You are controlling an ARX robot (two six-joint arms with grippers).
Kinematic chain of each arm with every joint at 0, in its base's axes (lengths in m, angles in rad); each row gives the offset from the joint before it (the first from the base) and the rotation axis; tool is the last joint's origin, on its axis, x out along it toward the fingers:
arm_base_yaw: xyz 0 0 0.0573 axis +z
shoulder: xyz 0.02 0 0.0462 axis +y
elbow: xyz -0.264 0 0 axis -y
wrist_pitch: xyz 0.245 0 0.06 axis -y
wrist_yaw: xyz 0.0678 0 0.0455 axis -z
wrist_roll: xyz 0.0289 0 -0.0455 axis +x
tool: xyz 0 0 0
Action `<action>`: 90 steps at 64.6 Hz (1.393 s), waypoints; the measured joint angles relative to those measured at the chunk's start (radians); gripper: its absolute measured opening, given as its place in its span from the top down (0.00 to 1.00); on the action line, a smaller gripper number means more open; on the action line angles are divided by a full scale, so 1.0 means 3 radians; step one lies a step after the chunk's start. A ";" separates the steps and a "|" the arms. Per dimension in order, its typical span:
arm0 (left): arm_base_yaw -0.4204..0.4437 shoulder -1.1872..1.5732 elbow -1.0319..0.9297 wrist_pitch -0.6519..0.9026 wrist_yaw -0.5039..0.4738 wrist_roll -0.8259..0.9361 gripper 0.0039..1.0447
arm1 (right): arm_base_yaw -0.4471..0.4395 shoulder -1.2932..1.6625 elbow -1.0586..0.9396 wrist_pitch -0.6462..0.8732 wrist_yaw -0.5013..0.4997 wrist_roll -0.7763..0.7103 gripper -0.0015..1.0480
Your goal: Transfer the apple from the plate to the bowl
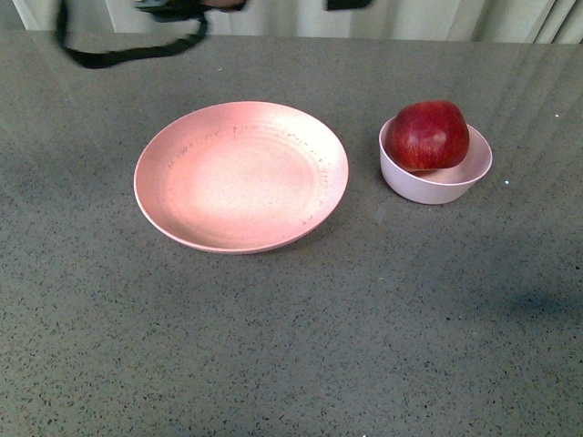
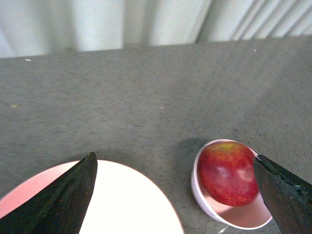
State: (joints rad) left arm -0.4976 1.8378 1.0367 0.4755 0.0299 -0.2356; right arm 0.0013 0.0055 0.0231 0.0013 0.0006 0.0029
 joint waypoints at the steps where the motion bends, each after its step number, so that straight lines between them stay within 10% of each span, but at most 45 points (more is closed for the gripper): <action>1: 0.0018 -0.0034 -0.0041 0.0008 -0.0005 -0.0003 0.08 | 0.0000 0.0000 0.0000 0.0000 0.0000 0.0000 0.09; 10: 0.0120 -0.0259 -0.0912 0.1532 -0.1414 0.0495 0.32 | 0.0000 0.0000 0.0000 0.0000 -0.0013 0.0000 0.09; 34: 0.0764 -0.1418 -0.2385 0.2014 -0.0980 0.0734 0.99 | 0.0000 -0.0001 0.0000 0.0000 -0.0001 0.0000 0.09; 90: 0.1642 -0.3699 -0.3394 0.0754 -0.0098 0.0754 0.99 | 0.0000 -0.0001 0.0000 0.0000 -0.0001 0.0000 0.09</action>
State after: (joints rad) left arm -0.0051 0.7280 0.0185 0.7017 0.0006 -0.0093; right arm 0.0013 0.0051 0.0231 0.0013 0.0002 0.0029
